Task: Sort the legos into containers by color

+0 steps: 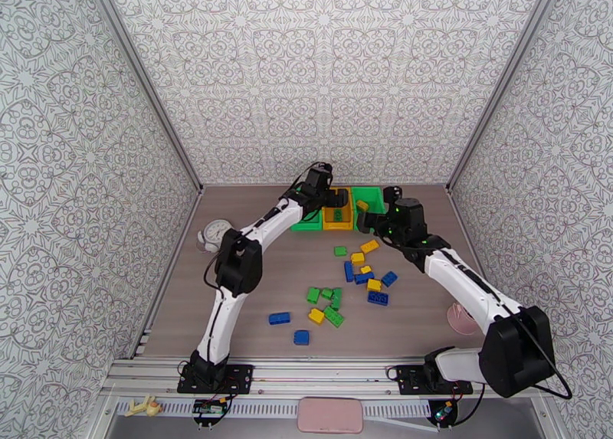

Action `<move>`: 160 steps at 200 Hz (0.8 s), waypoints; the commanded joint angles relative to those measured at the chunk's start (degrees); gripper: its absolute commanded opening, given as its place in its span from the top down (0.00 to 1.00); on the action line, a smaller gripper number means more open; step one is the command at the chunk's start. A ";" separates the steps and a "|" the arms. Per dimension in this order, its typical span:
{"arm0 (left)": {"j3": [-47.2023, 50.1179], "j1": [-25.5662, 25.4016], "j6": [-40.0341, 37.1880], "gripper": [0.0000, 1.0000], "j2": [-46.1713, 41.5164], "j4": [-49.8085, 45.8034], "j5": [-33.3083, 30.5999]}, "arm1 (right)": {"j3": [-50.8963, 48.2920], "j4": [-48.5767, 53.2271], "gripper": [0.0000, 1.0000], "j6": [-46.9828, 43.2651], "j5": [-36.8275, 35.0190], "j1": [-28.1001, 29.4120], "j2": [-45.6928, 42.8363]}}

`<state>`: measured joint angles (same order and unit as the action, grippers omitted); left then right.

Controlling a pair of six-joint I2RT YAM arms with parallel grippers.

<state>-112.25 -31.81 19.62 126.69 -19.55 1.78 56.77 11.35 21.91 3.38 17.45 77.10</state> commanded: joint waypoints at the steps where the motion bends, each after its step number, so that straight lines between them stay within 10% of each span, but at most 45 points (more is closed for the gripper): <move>1: 9.91 -1.70 -7.79 0.06 -9.42 10.23 2.69 | -2.30 5.77 0.04 2.16 -4.16 -0.99 -2.68; 83: 41.82 -7.28 -27.11 0.00 -29.80 26.97 17.80 | -4.77 22.91 0.05 5.91 -6.93 -2.85 -3.32; 160: 45.36 -8.37 -41.11 0.00 -34.14 18.23 31.48 | -2.21 28.67 0.06 7.73 -1.90 -5.28 8.89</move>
<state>-67.64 -39.38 -14.85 94.52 1.37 28.18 52.66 37.85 28.75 -1.02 12.49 82.52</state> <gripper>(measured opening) 0.996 0.947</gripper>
